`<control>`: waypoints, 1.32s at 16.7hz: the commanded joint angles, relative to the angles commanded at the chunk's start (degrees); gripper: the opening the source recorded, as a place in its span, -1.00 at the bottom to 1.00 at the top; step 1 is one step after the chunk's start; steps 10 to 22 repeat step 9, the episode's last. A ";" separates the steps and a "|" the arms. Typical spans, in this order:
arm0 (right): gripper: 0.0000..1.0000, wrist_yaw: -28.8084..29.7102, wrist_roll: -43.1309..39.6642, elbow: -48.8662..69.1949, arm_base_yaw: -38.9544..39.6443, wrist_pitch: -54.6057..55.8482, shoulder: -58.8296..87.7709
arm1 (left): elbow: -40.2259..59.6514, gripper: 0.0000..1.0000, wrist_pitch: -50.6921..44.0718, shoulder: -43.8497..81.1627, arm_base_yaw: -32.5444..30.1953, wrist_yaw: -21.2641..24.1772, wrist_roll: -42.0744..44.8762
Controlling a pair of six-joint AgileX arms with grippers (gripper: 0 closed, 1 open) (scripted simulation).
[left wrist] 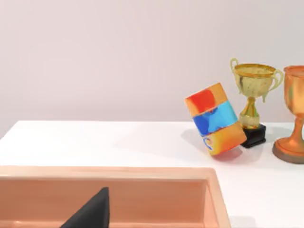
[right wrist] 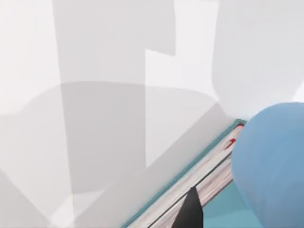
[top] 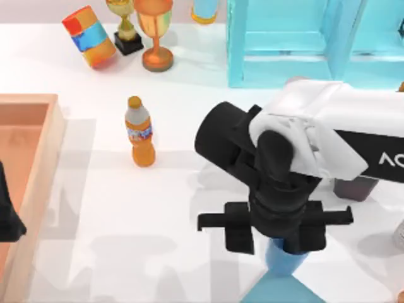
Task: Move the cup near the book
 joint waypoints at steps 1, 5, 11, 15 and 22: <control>0.66 0.00 0.00 0.00 0.00 0.00 0.00 | 0.00 1.00 0.00 0.00 0.00 0.00 0.00; 1.00 0.00 0.00 0.00 0.00 0.00 0.00 | 0.00 1.00 0.00 0.00 0.00 0.00 0.00; 1.00 0.00 0.00 0.00 0.00 0.00 0.00 | 0.00 1.00 0.00 0.00 0.00 0.00 0.00; 1.00 0.00 0.00 0.00 0.00 0.00 0.00 | 0.00 1.00 0.00 0.00 0.00 0.00 0.00; 1.00 0.00 0.00 0.00 0.00 0.00 0.00 | 0.00 1.00 0.00 0.00 0.00 0.00 0.00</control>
